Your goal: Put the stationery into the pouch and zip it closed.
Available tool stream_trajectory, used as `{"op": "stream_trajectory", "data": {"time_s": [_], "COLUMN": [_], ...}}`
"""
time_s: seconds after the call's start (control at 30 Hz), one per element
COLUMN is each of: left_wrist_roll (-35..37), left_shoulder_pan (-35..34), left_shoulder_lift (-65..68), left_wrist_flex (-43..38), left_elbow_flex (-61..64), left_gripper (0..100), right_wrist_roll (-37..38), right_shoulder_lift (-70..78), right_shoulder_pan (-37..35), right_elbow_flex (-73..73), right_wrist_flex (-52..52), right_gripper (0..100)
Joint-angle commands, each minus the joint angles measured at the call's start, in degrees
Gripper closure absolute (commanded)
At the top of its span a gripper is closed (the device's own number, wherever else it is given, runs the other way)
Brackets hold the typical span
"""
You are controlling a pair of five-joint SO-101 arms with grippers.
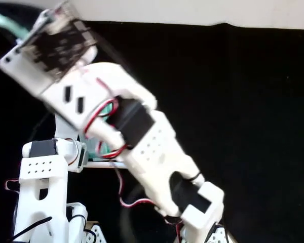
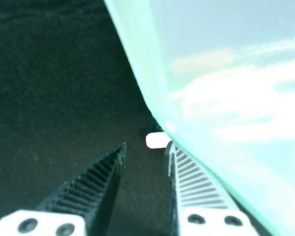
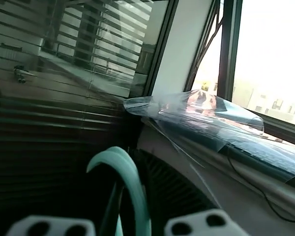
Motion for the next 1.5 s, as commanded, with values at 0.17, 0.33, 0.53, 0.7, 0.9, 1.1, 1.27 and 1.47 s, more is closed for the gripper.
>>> {"op": "stream_trajectory", "data": {"time_s": [0.17,0.33,0.53,0.7,0.9,1.1,1.27,1.47], "left_wrist_roll": [-0.26,-0.18,-0.18,-0.18,-0.09,-0.09,-0.09,-0.09], "left_shoulder_pan": [0.57,-2.77,-16.75,-21.67,-28.79,-34.77,-36.62,-36.53], "left_shoulder_lift": [-0.04,-0.4,-0.4,-0.48,-0.48,-0.48,-0.13,-0.04], "left_wrist_flex": [-0.7,-1.14,-6.15,-6.51,-6.42,-6.33,-4.4,-3.08], "left_elbow_flex": [0.22,2.95,2.77,1.01,-7.43,-16.92,-20.97,-20.79], "left_gripper": [84,84,84,84,84,84,84,84], "right_wrist_roll": [8.35,8.79,8.88,8.88,8.88,8.88,8.88,8.7], "right_shoulder_lift": [1.19,1.27,1.27,1.27,1.19,1.1,0.84,0.84], "right_shoulder_pan": [-9.63,-10.42,-10.07,-8.84,-6.37,-4.0,2.15,13.32], "right_elbow_flex": [-0.84,-3.03,-5.85,-5.85,-5.85,-5.85,-5.85,-5.49], "right_wrist_flex": [-3.74,-3.65,-3.47,-3.47,-3.38,-3.38,-3.56,-2.68], "right_gripper": [99.2,99.2,99.2,99.2,99.2,99.2,99.2,99.2]}}
